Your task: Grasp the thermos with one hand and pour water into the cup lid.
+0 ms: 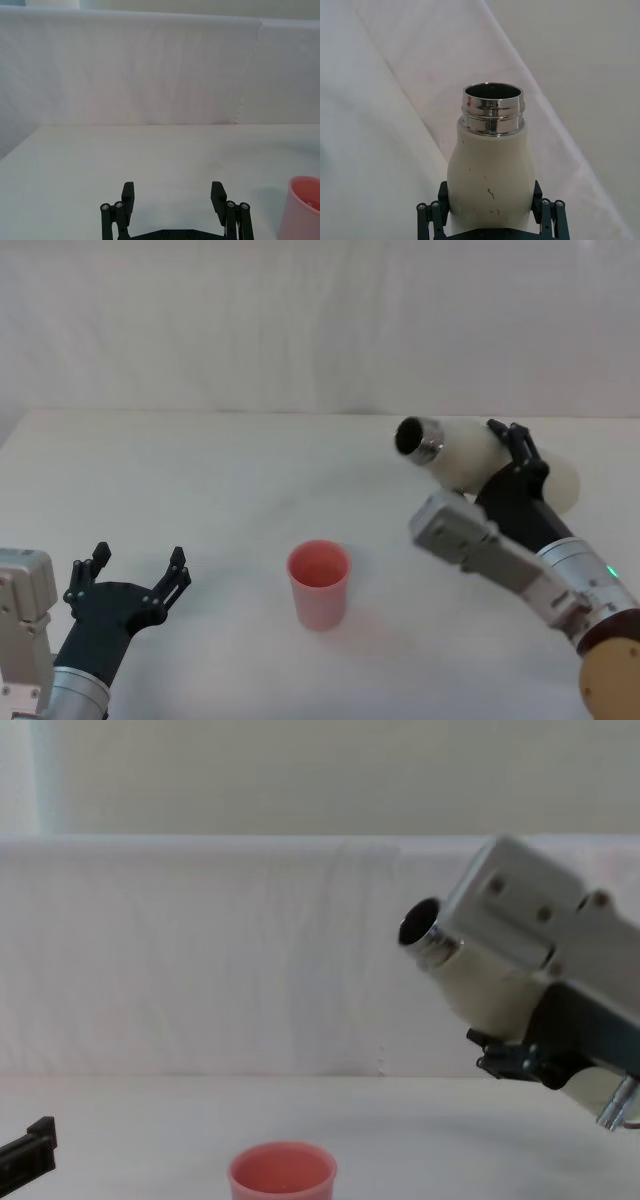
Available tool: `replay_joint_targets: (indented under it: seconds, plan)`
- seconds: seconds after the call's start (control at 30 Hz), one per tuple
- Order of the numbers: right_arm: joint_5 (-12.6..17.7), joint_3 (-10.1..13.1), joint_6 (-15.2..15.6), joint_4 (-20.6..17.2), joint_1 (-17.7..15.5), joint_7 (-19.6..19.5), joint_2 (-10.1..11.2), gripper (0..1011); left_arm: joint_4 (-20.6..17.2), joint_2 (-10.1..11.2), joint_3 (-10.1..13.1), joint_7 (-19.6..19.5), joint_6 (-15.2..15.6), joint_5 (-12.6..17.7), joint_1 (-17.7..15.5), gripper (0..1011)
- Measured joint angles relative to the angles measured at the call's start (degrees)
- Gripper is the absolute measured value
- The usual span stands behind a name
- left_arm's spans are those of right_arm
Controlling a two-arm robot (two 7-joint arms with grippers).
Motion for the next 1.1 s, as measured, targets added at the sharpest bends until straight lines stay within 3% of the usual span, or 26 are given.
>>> replay_joint_targets:
  seconds: [0.17,0.4,0.43,0.53,0.8,1.1]
  plan:
    - [6.76,3.15,-0.79,0.09,-0.5,1.44,-2.25,958,0.0,0.0,0.0,0.0,0.0,0.0,0.0,1001]
    - [18.99,7.65,-2.24,1.39,-0.36,4.57,-5.59,958,0.0,0.0,0.0,0.0,0.0,0.0,0.0,1001]
    - [18.99,7.65,-2.24,1.39,-0.36,4.57,-5.59,958,0.0,0.0,0.0,0.0,0.0,0.0,0.0,1001]
    - [23.98,8.91,-2.4,2.29,0.26,6.06,-6.66,958,0.0,0.0,0.0,0.0,0.0,0.0,0.0,1001]
    - [33.85,10.51,-3.02,5.45,2.36,10.39,-8.01,958,0.0,0.0,0.0,0.0,0.0,0.0,0.0,1001]
    - [41.29,10.96,-3.07,8.51,4.21,14.07,-8.64,958,0.0,0.0,0.0,0.0,0.0,0.0,0.0,1001]
